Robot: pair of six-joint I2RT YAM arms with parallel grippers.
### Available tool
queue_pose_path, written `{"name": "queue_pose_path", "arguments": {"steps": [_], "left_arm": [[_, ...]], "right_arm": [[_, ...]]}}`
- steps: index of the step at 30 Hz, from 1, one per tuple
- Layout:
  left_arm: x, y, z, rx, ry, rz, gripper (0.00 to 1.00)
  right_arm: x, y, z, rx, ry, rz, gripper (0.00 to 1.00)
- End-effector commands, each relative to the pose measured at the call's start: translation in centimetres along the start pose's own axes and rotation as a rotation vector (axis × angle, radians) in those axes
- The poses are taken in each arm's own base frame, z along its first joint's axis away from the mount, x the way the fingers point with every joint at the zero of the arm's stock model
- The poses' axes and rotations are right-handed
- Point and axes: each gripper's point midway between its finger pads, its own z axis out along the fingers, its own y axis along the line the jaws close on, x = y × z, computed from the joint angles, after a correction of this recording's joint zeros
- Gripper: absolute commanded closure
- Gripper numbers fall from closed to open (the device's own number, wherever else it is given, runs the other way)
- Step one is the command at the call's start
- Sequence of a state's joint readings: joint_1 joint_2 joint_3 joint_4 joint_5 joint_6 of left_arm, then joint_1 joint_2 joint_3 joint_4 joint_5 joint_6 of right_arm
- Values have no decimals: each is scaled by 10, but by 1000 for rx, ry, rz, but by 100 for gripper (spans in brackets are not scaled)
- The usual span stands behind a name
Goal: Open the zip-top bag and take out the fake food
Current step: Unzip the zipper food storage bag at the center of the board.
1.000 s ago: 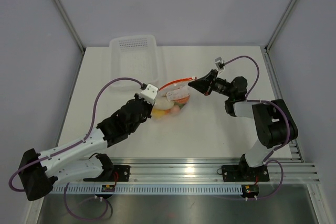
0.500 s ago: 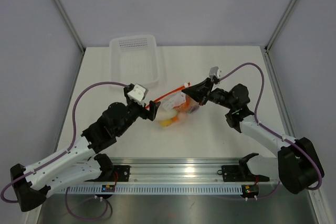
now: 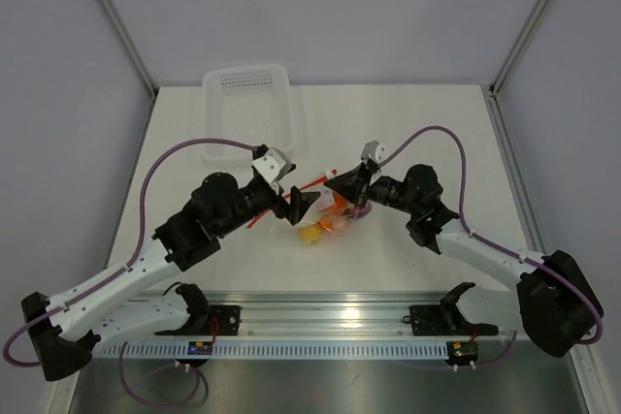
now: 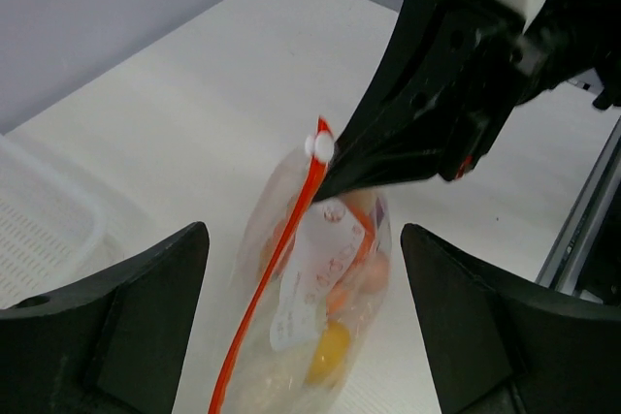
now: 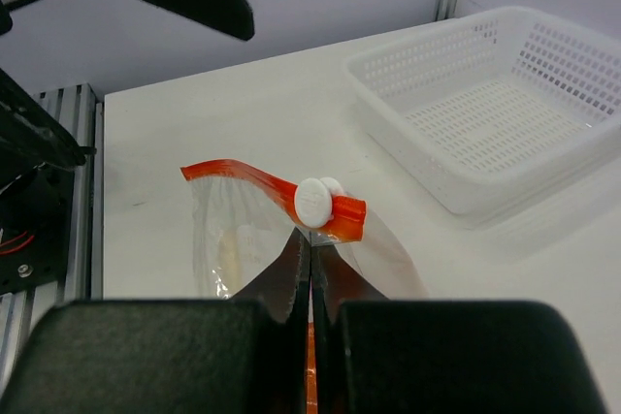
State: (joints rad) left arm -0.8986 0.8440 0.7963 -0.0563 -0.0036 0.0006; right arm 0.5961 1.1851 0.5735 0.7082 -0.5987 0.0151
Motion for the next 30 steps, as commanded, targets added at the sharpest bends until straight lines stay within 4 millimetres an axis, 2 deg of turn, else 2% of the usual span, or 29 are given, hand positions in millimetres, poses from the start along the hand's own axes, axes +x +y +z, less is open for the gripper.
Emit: {"name": "queue_pose_path", "arguments": {"steps": [1,7,9,15,17,20,27,30], "left_arm": [[-43,-14,8,87,-70,22,18],[-33,-19,30,119,-18,43,22],[-27,-19,32,117,-3,47,29],[-19,-21,35,134,2,57,39],[-16,-21,34,135,5,69,45],[-12,-18,33,123,11,78,48],[-1,-15,39,108,60,77,47],[3,-15,40,114,75,74,51]], "right_arm": [[-4,1,5,17,1,-76,100],[2,14,16,-23,49,-94,100],[3,19,18,-28,59,-108,100],[1,28,21,-45,56,-123,100],[1,29,21,-50,58,-121,100],[-1,30,21,-54,51,-121,100],[-8,36,17,-67,24,-128,100],[-9,36,16,-67,22,-127,100]]}}
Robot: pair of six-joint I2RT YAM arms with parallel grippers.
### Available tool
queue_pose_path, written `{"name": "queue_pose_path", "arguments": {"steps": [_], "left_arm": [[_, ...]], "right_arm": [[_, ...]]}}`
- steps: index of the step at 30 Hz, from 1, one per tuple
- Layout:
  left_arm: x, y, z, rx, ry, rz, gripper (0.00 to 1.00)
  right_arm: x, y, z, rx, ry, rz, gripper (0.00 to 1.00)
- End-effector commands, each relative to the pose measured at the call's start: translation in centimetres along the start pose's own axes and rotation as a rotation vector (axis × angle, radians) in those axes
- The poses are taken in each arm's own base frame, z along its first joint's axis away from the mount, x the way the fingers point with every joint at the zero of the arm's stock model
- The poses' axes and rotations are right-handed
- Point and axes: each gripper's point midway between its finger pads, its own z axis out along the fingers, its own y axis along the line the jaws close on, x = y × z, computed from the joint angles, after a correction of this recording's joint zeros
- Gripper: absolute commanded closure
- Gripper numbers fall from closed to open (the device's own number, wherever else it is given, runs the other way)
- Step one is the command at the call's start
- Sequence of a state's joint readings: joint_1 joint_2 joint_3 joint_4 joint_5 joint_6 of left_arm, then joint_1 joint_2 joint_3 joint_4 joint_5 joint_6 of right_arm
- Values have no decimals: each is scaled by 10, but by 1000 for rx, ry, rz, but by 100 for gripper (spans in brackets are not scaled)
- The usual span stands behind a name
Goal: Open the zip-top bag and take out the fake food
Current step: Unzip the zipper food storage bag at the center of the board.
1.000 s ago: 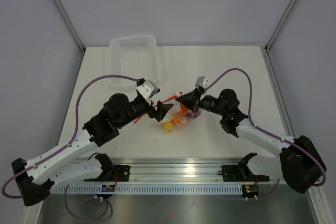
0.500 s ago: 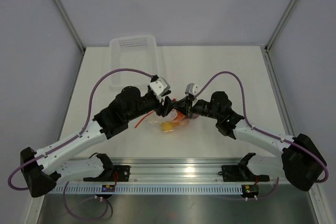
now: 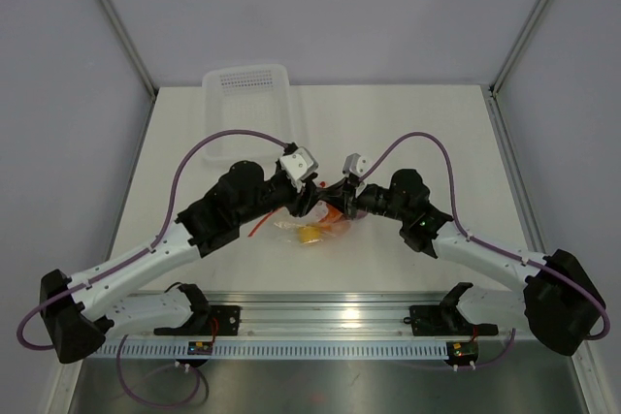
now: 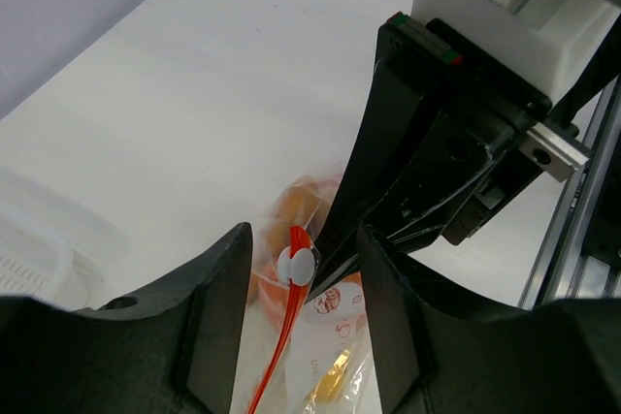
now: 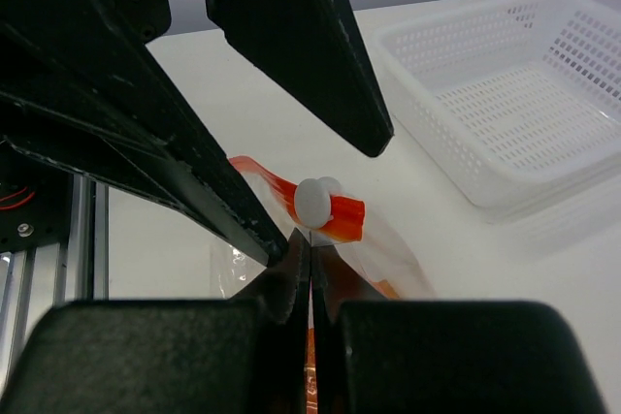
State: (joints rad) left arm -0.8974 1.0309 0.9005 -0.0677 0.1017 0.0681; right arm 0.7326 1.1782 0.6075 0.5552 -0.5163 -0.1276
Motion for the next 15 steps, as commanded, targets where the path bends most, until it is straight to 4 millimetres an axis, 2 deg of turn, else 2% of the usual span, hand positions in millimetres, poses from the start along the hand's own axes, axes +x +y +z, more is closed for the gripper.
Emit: {"name": "queue_pose_path", "arguments": {"steps": [1,8,12,15], "left_arm": [[-7,2,3,6,-13,8,53],[-4,-3,3,65,-3,-20,65],[-2,-8,2,99,0,-38,67],[0,-8,1,102,5,-46,74]], "right_arm": [[-28,3,1,-10,-72,-52,100],[-31,5,-1,-15,-83,-57,100],[-31,5,-1,-15,-83,-57,100],[-31,5,-1,-14,-84,-57,100]]}}
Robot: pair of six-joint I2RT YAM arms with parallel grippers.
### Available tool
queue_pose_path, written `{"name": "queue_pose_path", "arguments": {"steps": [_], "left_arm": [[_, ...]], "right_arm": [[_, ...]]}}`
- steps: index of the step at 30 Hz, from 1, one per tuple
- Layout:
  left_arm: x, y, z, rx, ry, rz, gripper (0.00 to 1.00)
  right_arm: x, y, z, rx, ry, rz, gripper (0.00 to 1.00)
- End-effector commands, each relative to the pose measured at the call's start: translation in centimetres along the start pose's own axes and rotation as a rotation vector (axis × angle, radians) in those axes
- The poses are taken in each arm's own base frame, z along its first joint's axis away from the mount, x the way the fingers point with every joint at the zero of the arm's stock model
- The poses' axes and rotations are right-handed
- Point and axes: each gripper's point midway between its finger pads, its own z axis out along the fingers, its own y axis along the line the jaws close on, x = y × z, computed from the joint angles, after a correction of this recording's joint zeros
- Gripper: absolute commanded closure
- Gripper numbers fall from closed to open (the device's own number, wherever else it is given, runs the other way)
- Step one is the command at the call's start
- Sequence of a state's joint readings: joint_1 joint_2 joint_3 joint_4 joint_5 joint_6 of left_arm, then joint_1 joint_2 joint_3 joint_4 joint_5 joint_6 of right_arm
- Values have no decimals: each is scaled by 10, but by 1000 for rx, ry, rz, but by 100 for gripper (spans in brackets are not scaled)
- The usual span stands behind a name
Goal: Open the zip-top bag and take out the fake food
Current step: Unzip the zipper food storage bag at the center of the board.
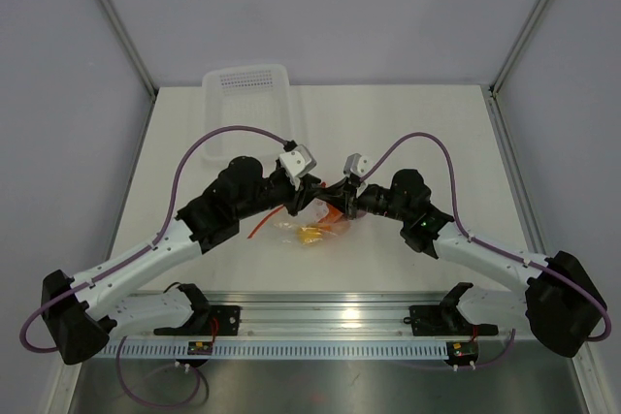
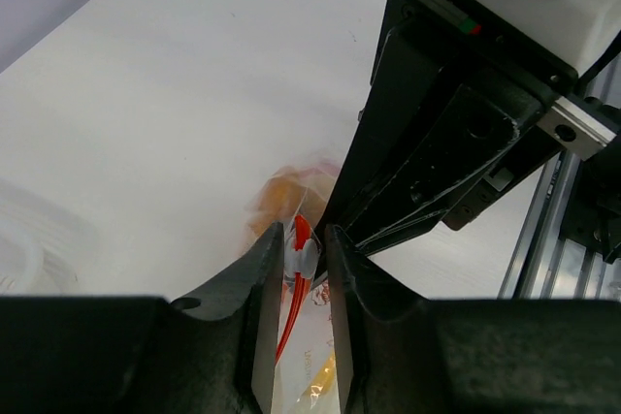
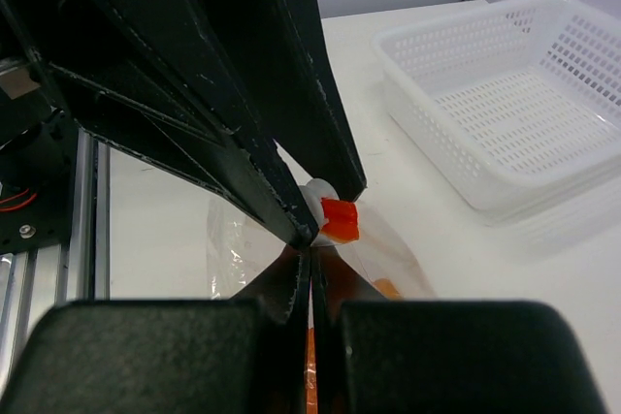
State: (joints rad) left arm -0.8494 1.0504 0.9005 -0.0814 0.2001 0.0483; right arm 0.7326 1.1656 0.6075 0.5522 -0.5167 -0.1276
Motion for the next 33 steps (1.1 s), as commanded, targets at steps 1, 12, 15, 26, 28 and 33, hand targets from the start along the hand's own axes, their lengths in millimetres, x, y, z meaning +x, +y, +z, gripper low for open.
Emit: {"name": "queue_pose_path", "arguments": {"steps": [1,12,15,26,28,33], "left_arm": [[-8,-8,-1,50,-22,-10,74],[-8,-10,-3,57,-26,-15,63],[-7,-9,-4,49,-30,-12,61],[2,-10,2,62,17,-21,70],[3,-11,2,67,18,-21,71],[6,-11,2,70,27,-22,75]], "right_arm": [[-27,3,0,-11,-76,-53,100],[-28,3,-1,-4,-79,-50,100],[-29,3,-1,-4,-82,-52,100],[-32,4,-3,-4,-94,-51,100],[-31,4,-3,-2,-91,-49,100],[-33,3,-4,6,-103,-51,100]]}}
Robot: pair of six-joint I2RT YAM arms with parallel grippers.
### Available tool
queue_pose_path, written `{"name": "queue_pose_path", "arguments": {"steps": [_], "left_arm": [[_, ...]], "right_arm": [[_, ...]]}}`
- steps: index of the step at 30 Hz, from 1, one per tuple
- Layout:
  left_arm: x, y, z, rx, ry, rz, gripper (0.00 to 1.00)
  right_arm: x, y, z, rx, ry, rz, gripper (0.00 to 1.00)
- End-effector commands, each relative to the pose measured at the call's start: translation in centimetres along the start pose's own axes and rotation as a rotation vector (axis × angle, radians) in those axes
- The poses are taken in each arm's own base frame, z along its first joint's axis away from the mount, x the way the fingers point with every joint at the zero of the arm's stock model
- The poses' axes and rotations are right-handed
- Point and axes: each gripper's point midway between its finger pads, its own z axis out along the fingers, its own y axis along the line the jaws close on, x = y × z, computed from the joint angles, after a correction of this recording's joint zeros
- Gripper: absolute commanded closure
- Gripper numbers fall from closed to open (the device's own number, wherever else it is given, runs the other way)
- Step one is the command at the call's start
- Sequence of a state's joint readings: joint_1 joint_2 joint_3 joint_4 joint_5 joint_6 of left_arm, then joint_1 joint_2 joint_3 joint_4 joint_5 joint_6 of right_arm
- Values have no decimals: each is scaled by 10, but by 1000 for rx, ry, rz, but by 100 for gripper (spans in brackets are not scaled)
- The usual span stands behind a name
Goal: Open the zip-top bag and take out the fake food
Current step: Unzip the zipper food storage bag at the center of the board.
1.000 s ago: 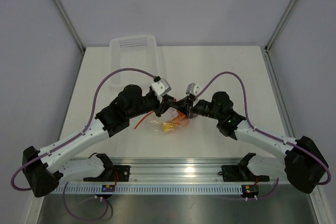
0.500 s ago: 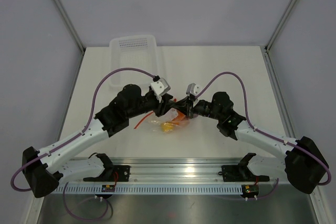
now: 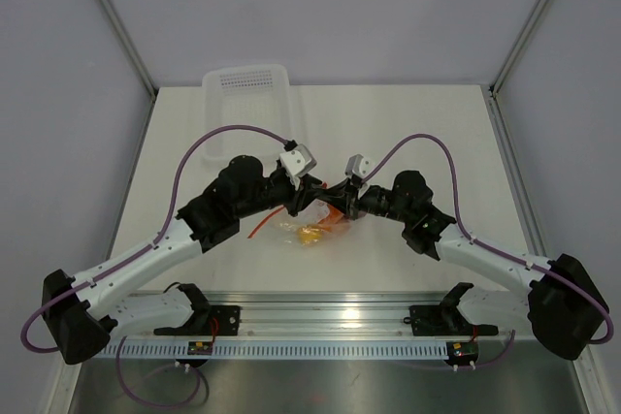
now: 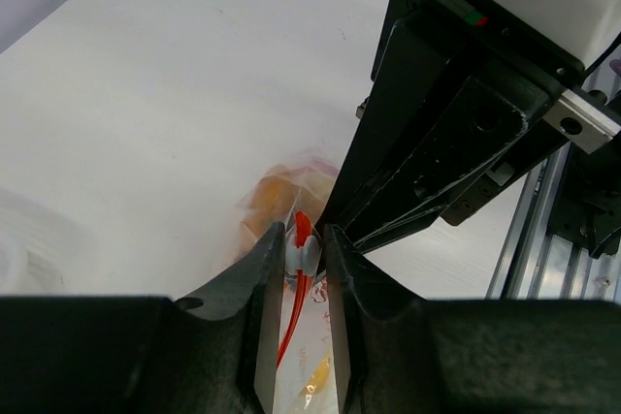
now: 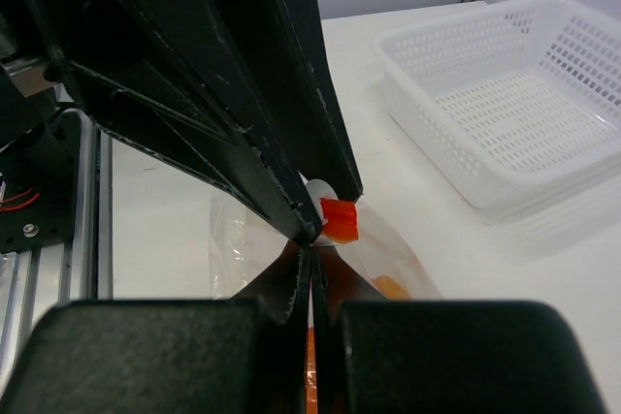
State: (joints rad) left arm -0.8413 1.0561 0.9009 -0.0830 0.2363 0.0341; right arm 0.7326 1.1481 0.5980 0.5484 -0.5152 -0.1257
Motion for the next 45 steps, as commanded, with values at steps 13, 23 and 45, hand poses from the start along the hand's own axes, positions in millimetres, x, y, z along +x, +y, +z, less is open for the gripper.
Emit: {"name": "queue_pose_path", "arguments": {"steps": [13,23,45], "left_arm": [[5,-6,0,35,22,0,100],[10,-2,-2,10,38,5,100],[31,16,-4,-98,112,-8,100]], "right_arm": [[-39,3,-4,14,-111,-23,100],[-47,-3,-14,39,-124,-8,100],[-59,-58,-56,255,-224,87,100]]}}
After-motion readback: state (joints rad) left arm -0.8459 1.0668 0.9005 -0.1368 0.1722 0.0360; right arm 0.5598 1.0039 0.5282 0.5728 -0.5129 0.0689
